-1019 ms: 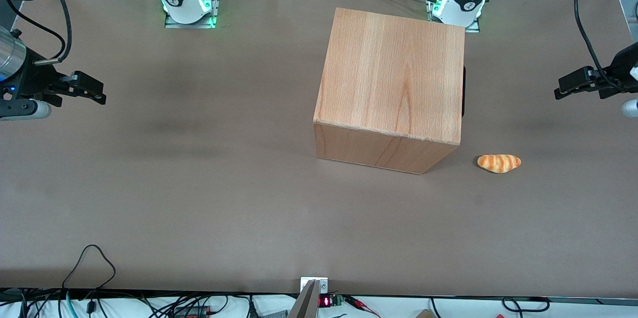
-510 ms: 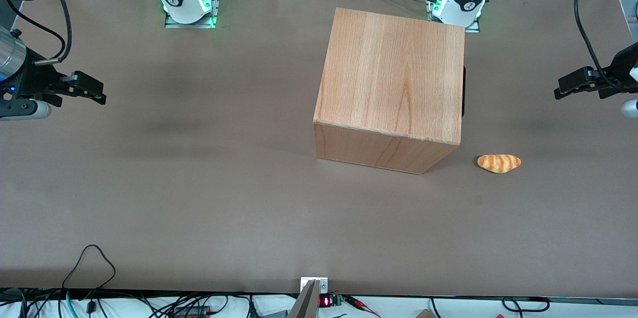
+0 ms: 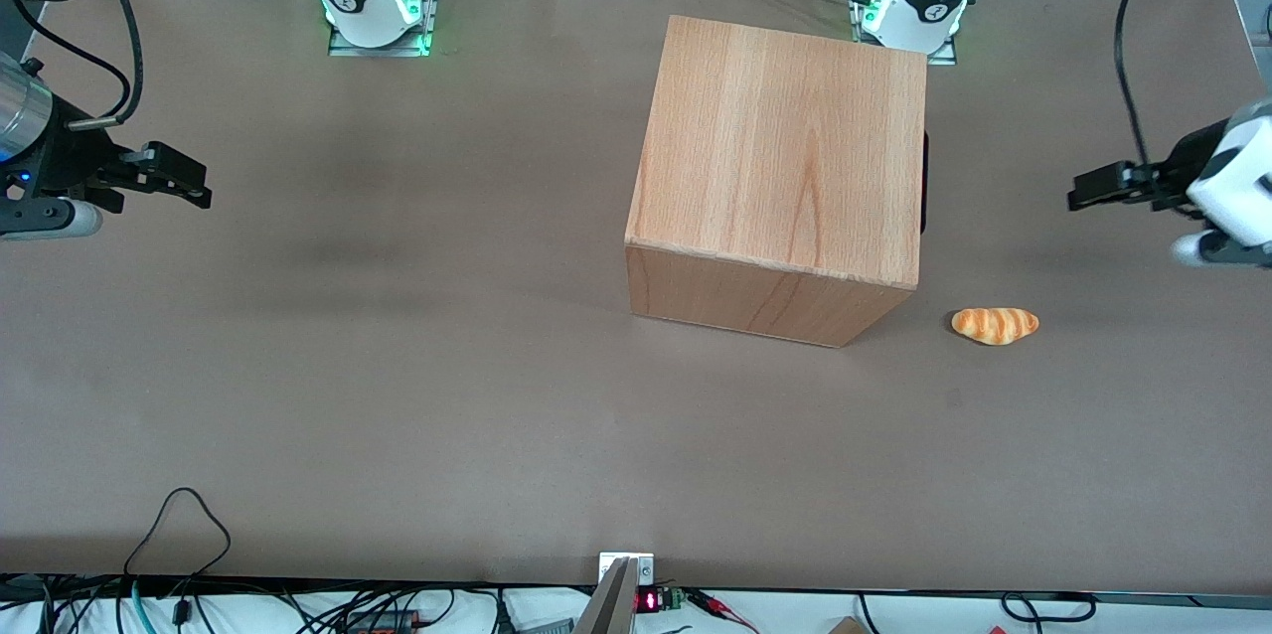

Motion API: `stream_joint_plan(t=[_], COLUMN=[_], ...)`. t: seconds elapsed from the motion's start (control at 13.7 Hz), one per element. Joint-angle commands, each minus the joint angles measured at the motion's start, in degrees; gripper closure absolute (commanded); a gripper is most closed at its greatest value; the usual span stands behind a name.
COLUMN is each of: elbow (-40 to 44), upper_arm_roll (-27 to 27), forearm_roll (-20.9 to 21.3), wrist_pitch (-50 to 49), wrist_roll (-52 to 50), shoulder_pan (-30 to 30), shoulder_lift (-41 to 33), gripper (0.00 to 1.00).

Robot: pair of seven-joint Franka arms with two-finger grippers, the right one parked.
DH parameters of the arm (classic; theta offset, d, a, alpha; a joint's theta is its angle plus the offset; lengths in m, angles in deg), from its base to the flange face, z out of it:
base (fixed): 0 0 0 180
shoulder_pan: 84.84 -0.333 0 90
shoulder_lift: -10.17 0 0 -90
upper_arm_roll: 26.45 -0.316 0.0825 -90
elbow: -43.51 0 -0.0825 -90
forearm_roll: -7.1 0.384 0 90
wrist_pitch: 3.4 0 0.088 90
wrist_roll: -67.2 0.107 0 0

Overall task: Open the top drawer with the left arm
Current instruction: 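Move the open left gripper toward the black drawer handle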

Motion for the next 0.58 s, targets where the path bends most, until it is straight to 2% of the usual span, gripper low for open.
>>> stream_joint_plan(t=[0.0,0.44,0.51], elbow=[0.6,0.6,0.6], upper_arm_roll=[0.0,0.0,0.0], forearm_roll=[-0.9,-1.2,-2.6], wrist_pitch=[-1.0,-2.8,-4.7], wrist_roll=[2.6,5.6,7.0], shoulder_pan=[2.2,2.8,2.8], shoulder_lift=[4.1,8.2,9.2], gripper=[0.0,0.0,0.0])
